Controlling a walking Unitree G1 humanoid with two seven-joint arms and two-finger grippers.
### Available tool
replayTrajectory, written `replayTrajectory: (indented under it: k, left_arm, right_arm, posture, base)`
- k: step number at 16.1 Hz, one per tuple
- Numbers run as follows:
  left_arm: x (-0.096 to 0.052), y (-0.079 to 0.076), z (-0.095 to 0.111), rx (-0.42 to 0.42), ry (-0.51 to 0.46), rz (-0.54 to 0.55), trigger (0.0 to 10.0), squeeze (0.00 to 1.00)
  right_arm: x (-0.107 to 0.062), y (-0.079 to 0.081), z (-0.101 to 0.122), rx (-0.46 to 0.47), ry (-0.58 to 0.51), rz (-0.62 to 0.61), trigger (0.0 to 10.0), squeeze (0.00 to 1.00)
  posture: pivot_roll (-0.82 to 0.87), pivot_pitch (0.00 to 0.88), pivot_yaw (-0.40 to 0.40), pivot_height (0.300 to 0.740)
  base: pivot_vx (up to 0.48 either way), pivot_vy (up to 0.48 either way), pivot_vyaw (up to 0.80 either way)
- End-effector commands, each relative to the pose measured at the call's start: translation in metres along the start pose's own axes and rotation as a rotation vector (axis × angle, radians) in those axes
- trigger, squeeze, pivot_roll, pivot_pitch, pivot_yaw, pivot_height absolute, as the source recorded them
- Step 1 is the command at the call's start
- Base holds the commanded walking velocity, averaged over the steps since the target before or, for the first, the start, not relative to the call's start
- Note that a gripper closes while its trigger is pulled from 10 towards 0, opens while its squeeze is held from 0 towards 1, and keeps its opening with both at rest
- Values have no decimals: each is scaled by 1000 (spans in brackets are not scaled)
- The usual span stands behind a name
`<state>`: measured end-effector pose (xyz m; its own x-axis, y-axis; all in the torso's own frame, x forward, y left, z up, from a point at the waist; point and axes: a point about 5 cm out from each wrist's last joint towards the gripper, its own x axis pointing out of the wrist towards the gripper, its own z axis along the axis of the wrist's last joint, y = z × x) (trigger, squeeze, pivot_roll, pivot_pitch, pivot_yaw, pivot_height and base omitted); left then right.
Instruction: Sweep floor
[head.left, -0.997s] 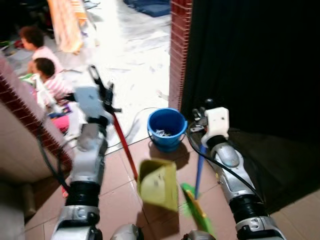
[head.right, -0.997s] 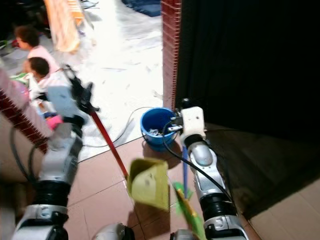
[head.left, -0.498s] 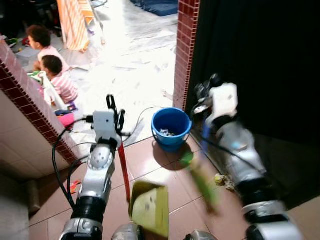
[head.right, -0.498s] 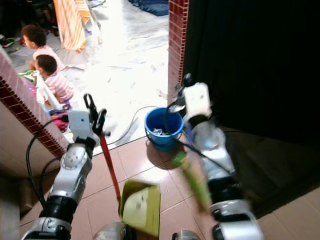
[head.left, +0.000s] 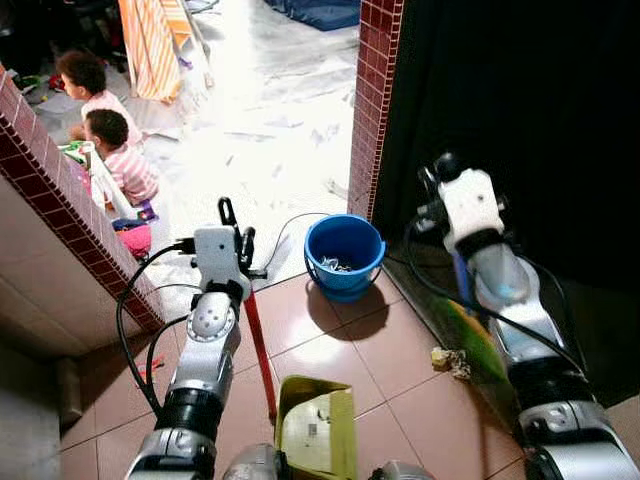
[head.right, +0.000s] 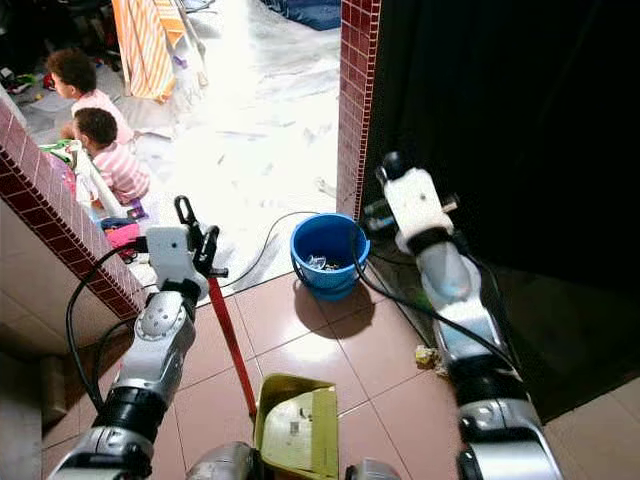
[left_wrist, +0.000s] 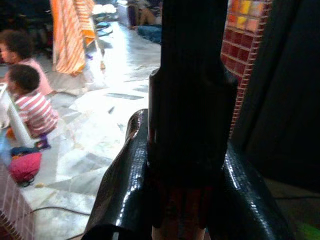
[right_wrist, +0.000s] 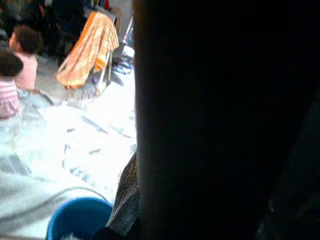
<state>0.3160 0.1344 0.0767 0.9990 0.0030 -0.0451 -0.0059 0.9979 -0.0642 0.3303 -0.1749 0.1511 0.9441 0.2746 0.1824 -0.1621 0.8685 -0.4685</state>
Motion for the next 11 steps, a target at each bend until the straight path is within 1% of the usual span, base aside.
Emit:
replayTrajectory:
  k: [1,2,4,5,6,7,8,9,11]
  left_arm:
    - [5,8,5,5,-24,55,10000,0]
    - [6,11,2,11,-6,79,10000,0]
    - [8,16,-7,34,33,134,10000,0]
    - [11,19,-8,51,37,158,10000,0]
    - [12,20,-7,62,33,176,10000,0]
    - [16,21,-6,55,26,198,10000,0]
    - [18,22,-3,93,5,208,10000,0]
    - [19,22,0,100,-19,218,10000,0]
    - [21,23,1,103,-23,220,10000,0]
  right_arm:
    - [-2,7,-1,-31,-17,33,10000,0]
    - [-6,11,-6,-38,2,41,10000,0]
    - [-13,23,-20,12,47,59,10000,0]
    - [-11,32,-23,65,59,67,10000,0]
    - [-10,35,-23,91,64,71,10000,0]
    - [-6,44,-24,137,72,93,10000,0]
    - [-3,47,-21,151,61,103,10000,0]
    - [1,50,-16,194,49,103,10000,0]
    - [9,54,-6,265,20,107,10000,0]
  posture:
    - [-79,75,80,740]
    - [-81,86,85,740]
    - [-82,83,88,740]
    - [-81,63,87,740]
    - [-81,58,87,740]
    - [-79,50,87,740]
    - [-79,41,86,740]
    - [-80,33,86,740]
    - [-80,14,83,740]
  base:
    - [0,0,0]
    - [0,0,0]
    - [0,0,0]
    - [0,0,0]
    - [0,0,0]
    - [0,0,0]
    - [0,0,0]
    - [0,0,0]
    - [0,0,0]
